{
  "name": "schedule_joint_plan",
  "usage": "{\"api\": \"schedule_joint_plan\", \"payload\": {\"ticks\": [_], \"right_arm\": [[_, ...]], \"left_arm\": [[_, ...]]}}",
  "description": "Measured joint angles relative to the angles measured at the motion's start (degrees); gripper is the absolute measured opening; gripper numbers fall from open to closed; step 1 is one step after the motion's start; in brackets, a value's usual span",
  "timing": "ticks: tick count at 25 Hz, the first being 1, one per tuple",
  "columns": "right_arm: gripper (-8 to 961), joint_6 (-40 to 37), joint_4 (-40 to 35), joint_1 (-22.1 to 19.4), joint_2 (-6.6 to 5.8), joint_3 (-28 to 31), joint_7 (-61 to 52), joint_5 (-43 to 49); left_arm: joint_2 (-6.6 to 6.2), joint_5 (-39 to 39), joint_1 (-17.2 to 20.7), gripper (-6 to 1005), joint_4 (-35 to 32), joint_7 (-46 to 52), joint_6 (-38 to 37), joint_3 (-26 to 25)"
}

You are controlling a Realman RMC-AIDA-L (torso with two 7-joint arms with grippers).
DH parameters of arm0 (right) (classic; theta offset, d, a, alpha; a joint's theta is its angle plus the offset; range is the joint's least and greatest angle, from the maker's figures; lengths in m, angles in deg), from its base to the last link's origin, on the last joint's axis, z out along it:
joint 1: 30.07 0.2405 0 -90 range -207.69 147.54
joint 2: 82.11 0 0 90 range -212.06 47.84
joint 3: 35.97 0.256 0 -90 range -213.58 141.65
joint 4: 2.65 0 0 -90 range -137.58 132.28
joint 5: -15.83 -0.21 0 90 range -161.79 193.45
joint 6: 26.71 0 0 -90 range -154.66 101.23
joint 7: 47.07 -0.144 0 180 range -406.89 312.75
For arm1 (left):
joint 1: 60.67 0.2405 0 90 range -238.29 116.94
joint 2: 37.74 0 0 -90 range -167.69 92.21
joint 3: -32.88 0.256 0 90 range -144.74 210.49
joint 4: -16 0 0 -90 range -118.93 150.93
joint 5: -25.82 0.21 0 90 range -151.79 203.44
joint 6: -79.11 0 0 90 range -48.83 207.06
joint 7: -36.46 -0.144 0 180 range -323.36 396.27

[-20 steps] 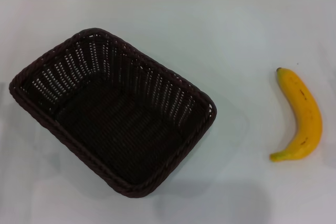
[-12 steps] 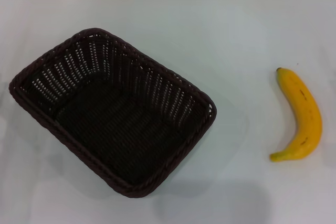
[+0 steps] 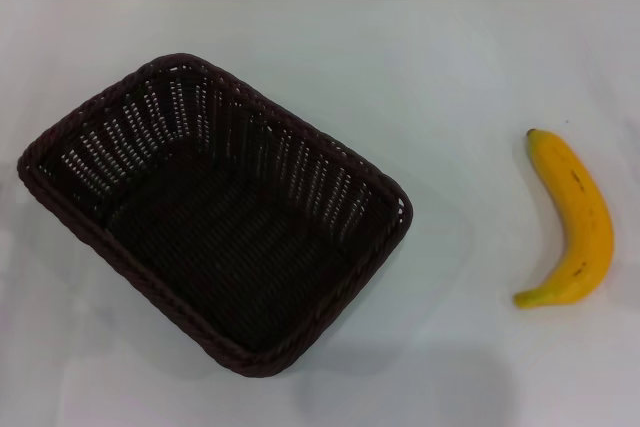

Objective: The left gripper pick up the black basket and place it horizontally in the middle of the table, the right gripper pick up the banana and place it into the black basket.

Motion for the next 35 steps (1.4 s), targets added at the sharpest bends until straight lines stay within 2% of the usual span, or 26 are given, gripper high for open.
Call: {"api": "schedule_joint_plan", "payload": {"ticks": [5,9,11,12,14,18,21,25,27,28,30,32,35], "right_arm": [[859,-0.1,-1.7,-0.3,-0.09,1.0,0.0,0.0],[859,-0.1,-3.0,-0.5,-0.26,1.5,0.0,0.0],[859,-0.2,-3.3,-0.5,-0.28,1.5,0.0,0.0],[859,-0.2,-3.5,-0.5,-0.31,1.5,0.0,0.0],[859,-0.5,-3.9,-0.5,-0.34,1.5,0.2,0.0],[859,-2.7,-5.4,-0.4,-0.36,1.5,0.7,0.1],[859,-4.1,-6.1,-0.3,-0.37,1.5,0.7,0.3],[860,-5.0,-6.5,0.1,-0.37,1.2,0.7,0.4],[860,-5.0,-6.5,0.2,-0.37,1.0,0.7,0.4],[860,-5.0,-6.5,0.2,-0.36,0.9,0.7,0.4],[860,-5.0,-6.5,0.2,-0.32,0.8,0.7,0.4],[860,-5.0,-6.3,0.2,-0.26,0.7,0.7,0.4],[860,-4.9,-6.0,0.2,-0.12,0.7,0.6,0.5]], "left_arm": [[-0.33,0.2,0.2,872,-2.7,12.2,0.5,0.1],[-0.65,2.3,0.4,871,-11.8,30.2,-2.6,1.1],[-1.49,6.9,0.1,871,-17.8,42.1,-6.1,3.0],[-1.96,8.5,-0.2,871,-19.5,45.1,-7.1,3.7],[-3.97,13.8,-1.2,871,-24.0,55.1,-10.1,6.9],[-10.4,26.9,-4.2,869,-30.0,75.8,-11.8,15.6],[-14.62,35.0,-7.2,867,-33.9,87.9,-11.0,21.5],[-18.7,45.6,-12.1,865,-40.0,98.4,-7.6,26.8],[-20.12,51.5,-14.9,863,-41.2,101.1,-4.8,27.8],[-21.16,55.4,-17.1,863,-41.6,102.5,-2.8,28.0],[-22.44,62.6,-21.2,862,-41.7,104.4,0.6,28.2],[-22.78,68.7,-24.8,861,-41.8,105.1,3.1,28.2],[-21.78,78.0,-29.5,856,-41.6,105.5,6.2,28.4]]}}
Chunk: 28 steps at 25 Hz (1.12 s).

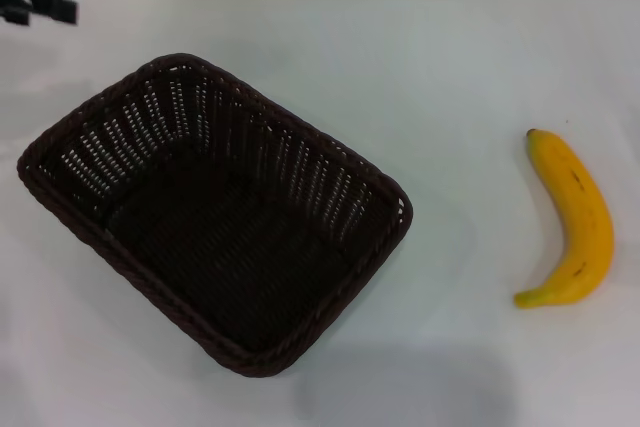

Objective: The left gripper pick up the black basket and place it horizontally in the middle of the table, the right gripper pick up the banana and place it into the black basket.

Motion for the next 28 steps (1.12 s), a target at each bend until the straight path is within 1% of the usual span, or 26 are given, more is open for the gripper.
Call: {"api": "schedule_joint_plan", "payload": {"ticks": [1,4,6,8,11,13,16,20,25,27,28], "right_arm": [[860,0.1,0.1,0.0,0.05,0.0,-0.2,0.0],[860,0.5,0.2,-0.3,0.08,0.0,-0.5,0.1],[860,0.6,0.3,-0.4,0.09,0.0,-0.5,0.0],[860,0.7,0.3,-0.5,0.1,0.0,-0.5,0.1],[860,0.7,0.3,-0.4,0.11,0.0,-0.5,0.1],[860,0.7,0.3,-0.3,0.11,0.0,-0.5,0.0],[860,0.7,0.1,-0.2,0.08,0.1,-0.5,0.0],[860,0.4,-0.1,0.1,0.05,0.4,-0.1,0.0],[860,0.0,-0.2,0.5,-0.02,0.5,-0.1,0.0],[859,-0.8,-0.2,0.6,-0.06,0.5,-0.1,0.0],[859,-1.3,-0.2,0.6,-0.06,0.5,-0.1,0.0]], "left_arm": [[0.61,3.2,-1.2,854,0.2,0.2,0.5,0.1],[3.67,13.1,-5.3,847,0.9,0.8,0.6,0.1],[5.29,16.4,-6.7,843,1.6,0.9,0.3,0.1],[7.28,19.2,-8.0,839,2.8,1.0,-0.7,0.1],[9.44,21.5,-8.7,833,4.2,1.7,-2.2,0.4],[10.02,22.7,-8.8,829,4.7,3.2,-3.0,1.7],[10.44,23.1,-8.5,822,4.8,5.2,-4.5,3.5],[10.86,22.5,-8.0,814,5.7,5.7,-6.8,3.8],[11.34,21.6,-7.7,590,7.0,6.2,-8.5,3.0],[10.9,19.7,-7.0,459,7.0,6.6,-8.0,2.9],[10.48,18.5,-6.5,394,7.1,6.6,-7.4,3.0]]}}
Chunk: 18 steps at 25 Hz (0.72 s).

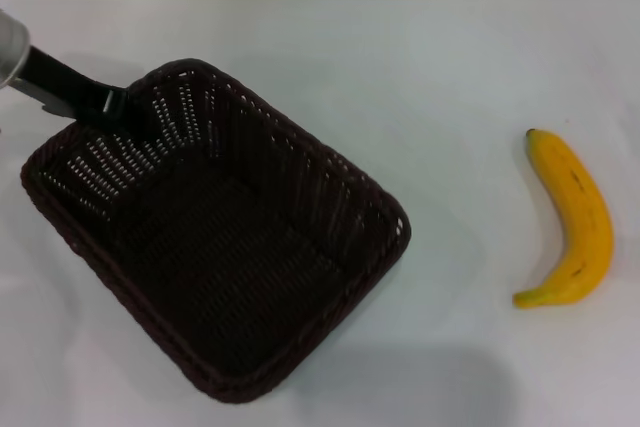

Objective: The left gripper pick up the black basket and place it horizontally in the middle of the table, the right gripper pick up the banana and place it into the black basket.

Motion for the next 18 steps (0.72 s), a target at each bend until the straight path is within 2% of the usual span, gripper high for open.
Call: {"api": "schedule_joint_plan", "payload": {"ticks": [2,3,9,14,18], "right_arm": [[859,-0.5,0.0,0.1,-0.01,0.0,0.0,0.0],[859,-0.6,0.0,0.1,0.0,0.0,0.0,0.0],[859,-0.6,-0.1,0.1,-0.08,0.0,0.1,-0.1],[858,-0.6,-0.1,0.0,-0.09,0.0,0.1,-0.1],[858,-0.6,-0.1,-0.2,-0.09,0.0,0.1,0.0]], "left_arm": [[-0.4,-1.2,0.4,367,0.0,0.0,0.7,0.0],[-1.8,-4.9,1.6,354,-0.2,-0.3,2.8,0.0],[-3.88,-11.7,3.9,274,-0.3,-0.3,6.7,0.0],[-4.48,-16.9,6.1,215,0.0,0.0,8.8,-0.2],[-4.7,-21.4,8.5,194,0.0,1.0,11.1,-3.9]]}}
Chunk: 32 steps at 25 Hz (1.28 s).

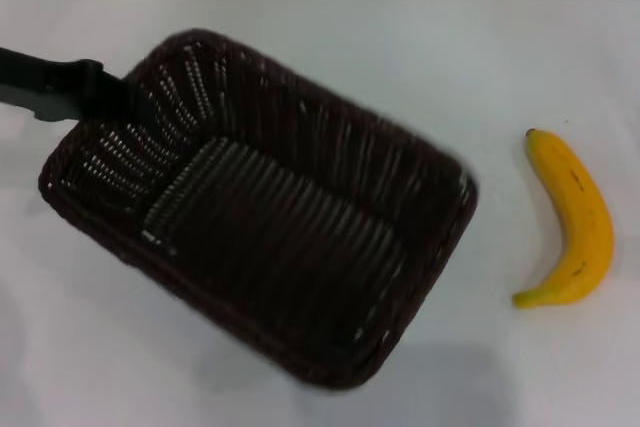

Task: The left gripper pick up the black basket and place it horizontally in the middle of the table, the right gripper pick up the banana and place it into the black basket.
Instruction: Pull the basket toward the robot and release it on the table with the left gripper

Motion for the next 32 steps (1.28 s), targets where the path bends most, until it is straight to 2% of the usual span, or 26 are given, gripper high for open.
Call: {"api": "schedule_joint_plan", "payload": {"ticks": [3,5,6,9,11,15,20,32], "right_arm": [[858,0.0,0.0,-0.1,0.0,0.0,0.0,0.0],[858,0.0,0.0,-0.2,0.0,0.0,0.0,0.0],[858,0.0,0.0,-0.2,0.0,0.0,0.0,0.0],[858,0.0,0.0,-0.2,0.0,-0.2,0.0,0.1],[858,0.0,0.0,-0.1,0.0,-0.4,0.0,0.1],[858,0.0,0.0,0.1,0.03,-0.5,0.8,0.1],[857,-0.1,0.1,0.3,0.14,-0.9,1.5,0.1],[857,0.0,0.0,0.3,0.18,-3.8,1.5,0.5]], "left_arm": [[-0.02,-1.9,1.9,195,0.2,0.6,1.6,-3.9],[-0.02,-2.4,2.5,195,0.2,0.7,2.0,-4.8],[-0.04,-3.8,4.3,195,0.3,1.3,2.2,-6.9],[-0.05,-4.9,5.7,194,0.6,2.2,1.1,-8.2],[0.22,-5.6,7.0,195,1.5,4.4,-2.4,-10.5],[0.33,-5.9,7.7,195,2.5,6.3,-7.6,-11.1],[-0.96,-5.9,6.3,195,7.4,7.6,-14.2,-10.9],[-0.52,-1.0,2.0,194,8.9,11.8,-19.8,-8.1]]}}
